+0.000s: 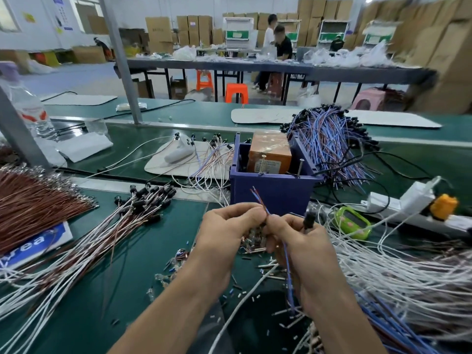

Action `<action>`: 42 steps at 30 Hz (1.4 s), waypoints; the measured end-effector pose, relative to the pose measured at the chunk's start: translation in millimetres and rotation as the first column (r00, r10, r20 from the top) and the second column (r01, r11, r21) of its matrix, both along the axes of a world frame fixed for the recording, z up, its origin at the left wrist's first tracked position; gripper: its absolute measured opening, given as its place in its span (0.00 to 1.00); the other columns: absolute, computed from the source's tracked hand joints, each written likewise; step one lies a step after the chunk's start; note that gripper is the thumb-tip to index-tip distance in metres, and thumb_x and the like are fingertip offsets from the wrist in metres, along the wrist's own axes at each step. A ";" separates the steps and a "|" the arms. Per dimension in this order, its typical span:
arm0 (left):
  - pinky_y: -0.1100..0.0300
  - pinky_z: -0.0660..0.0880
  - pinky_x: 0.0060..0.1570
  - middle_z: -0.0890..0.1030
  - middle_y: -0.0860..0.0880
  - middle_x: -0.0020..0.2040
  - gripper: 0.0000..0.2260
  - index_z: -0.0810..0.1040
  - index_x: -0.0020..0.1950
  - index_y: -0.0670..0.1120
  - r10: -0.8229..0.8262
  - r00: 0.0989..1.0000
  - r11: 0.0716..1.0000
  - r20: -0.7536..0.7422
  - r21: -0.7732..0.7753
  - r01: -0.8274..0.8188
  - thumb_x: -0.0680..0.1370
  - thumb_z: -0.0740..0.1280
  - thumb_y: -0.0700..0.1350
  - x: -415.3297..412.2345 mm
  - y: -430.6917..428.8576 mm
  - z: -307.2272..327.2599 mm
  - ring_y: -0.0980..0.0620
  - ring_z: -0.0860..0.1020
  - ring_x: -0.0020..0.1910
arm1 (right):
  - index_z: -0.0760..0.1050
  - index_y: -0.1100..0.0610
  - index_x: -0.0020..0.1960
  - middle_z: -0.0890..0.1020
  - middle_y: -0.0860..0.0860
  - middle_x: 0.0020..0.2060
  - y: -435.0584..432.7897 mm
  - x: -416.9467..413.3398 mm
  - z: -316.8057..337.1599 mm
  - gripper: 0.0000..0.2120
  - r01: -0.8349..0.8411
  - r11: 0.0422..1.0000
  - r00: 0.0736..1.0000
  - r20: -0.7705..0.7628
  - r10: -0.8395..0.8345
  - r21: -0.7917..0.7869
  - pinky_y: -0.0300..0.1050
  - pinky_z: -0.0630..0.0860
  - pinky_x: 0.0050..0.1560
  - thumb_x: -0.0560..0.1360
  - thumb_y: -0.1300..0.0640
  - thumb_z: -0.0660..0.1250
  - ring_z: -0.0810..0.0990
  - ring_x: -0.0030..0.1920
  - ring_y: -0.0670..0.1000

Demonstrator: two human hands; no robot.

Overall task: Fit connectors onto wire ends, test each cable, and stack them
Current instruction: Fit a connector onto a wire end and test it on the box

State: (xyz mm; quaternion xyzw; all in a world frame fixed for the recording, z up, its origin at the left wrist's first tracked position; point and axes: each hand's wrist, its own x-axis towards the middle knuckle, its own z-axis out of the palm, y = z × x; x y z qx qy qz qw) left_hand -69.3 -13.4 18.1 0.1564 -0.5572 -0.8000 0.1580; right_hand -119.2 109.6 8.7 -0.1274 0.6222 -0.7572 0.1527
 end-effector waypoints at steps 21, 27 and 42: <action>0.59 0.78 0.36 0.85 0.48 0.37 0.16 0.89 0.40 0.47 0.086 0.996 0.993 0.011 -0.083 -0.085 0.60 0.77 0.57 -18.0 -3.8 -10.4 0.52 0.78 0.35 | 0.86 0.53 0.37 0.84 0.53 0.30 0.0 -1.5 -2.6 0.08 -0.012 0.977 0.989 -0.142 0.042 0.211 0.32 0.76 0.37 0.74 0.61 0.75 0.82 0.32 0.47; 0.57 0.81 0.50 0.88 0.44 0.47 0.14 0.89 0.47 0.50 -0.059 0.997 0.988 0.058 -0.141 0.067 0.65 0.77 0.54 -16.7 -0.9 -14.6 0.49 0.87 0.49 | 0.83 0.58 0.33 0.82 0.55 0.27 -1.0 -6.2 -6.0 0.11 0.096 0.984 0.994 -0.075 -0.085 0.153 0.32 0.74 0.32 0.74 0.63 0.74 0.79 0.29 0.46; 0.65 0.77 0.31 0.87 0.45 0.36 0.08 0.88 0.37 0.53 0.302 0.953 0.942 0.038 -0.169 -0.292 0.76 0.76 0.43 -36.2 -17.0 -15.1 0.54 0.82 0.30 | 0.80 0.54 0.41 0.87 0.55 0.36 -4.1 -11.6 -11.6 0.10 0.223 0.972 0.974 0.015 -0.225 0.077 0.44 0.62 0.37 0.81 0.58 0.67 0.73 0.22 0.40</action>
